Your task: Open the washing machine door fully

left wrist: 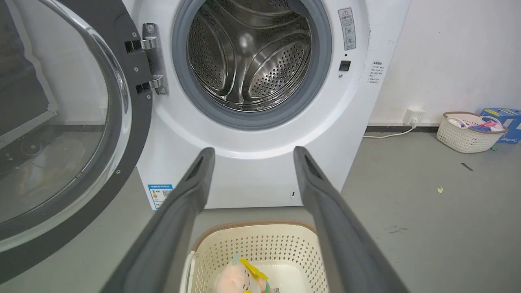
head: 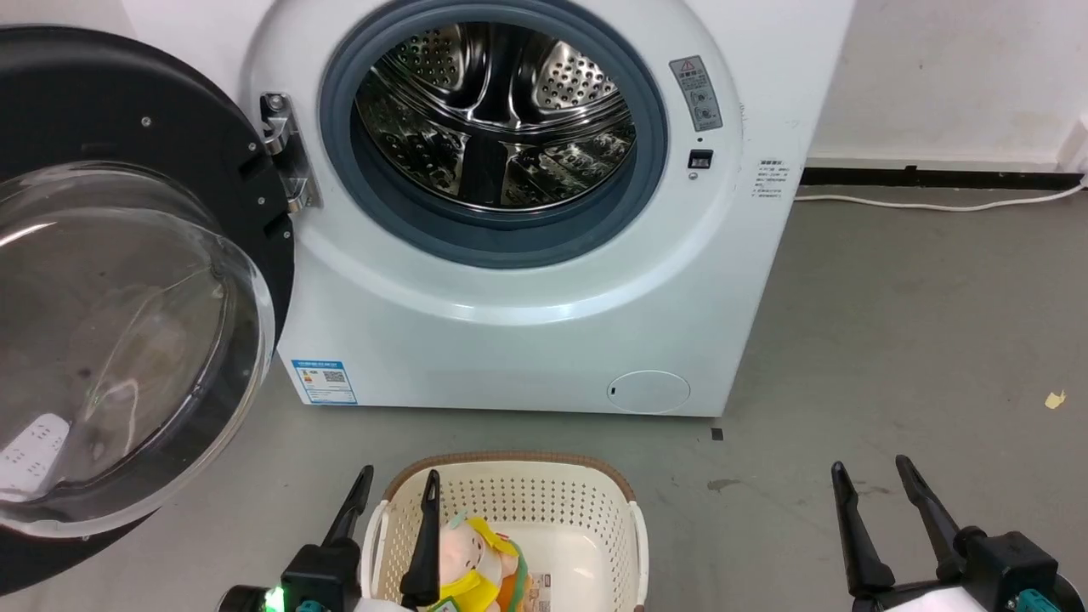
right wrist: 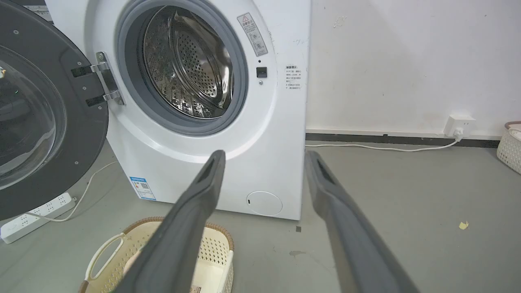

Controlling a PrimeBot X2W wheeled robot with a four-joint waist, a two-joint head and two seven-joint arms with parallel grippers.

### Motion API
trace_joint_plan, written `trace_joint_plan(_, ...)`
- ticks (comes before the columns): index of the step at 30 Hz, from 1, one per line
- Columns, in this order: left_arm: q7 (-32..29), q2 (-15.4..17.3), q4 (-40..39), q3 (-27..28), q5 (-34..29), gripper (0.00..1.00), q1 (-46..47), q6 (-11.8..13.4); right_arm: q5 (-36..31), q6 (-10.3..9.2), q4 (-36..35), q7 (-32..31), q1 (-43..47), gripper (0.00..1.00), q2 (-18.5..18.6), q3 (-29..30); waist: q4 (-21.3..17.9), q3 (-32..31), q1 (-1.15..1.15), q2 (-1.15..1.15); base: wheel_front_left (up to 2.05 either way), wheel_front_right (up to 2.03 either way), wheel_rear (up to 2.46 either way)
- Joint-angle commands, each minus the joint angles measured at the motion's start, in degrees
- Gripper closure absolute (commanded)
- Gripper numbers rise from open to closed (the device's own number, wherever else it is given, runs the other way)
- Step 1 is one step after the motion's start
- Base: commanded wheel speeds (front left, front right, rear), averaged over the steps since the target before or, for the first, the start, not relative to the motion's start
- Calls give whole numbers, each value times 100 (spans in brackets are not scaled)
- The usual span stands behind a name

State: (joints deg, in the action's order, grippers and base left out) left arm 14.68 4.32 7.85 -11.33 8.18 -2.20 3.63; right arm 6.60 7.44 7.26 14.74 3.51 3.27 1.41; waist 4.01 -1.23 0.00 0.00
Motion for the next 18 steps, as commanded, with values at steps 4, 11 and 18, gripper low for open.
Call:
trace_joint_plan(4, 31, -26, 17, 52, -37, 0, -31, -64, 9, 5, -15, 26, 6, 0, -34, -24, 45, 8, 0, 0, 0, 0, 0)
trace_joint_plan(11, 31, -45, 8, 61, -121, 0, -19, -81, -39, 5, 62, 26, 19, 0, -35, -16, 96, 2, 0, 0, 0, 0, 0)
trace_joint_plan(18, 31, -67, -25, 80, -189, 0, -30, -50, -71, 5, 101, 26, 10, 0, -36, -4, 107, -10, 0, 0, 0, 0, 0)
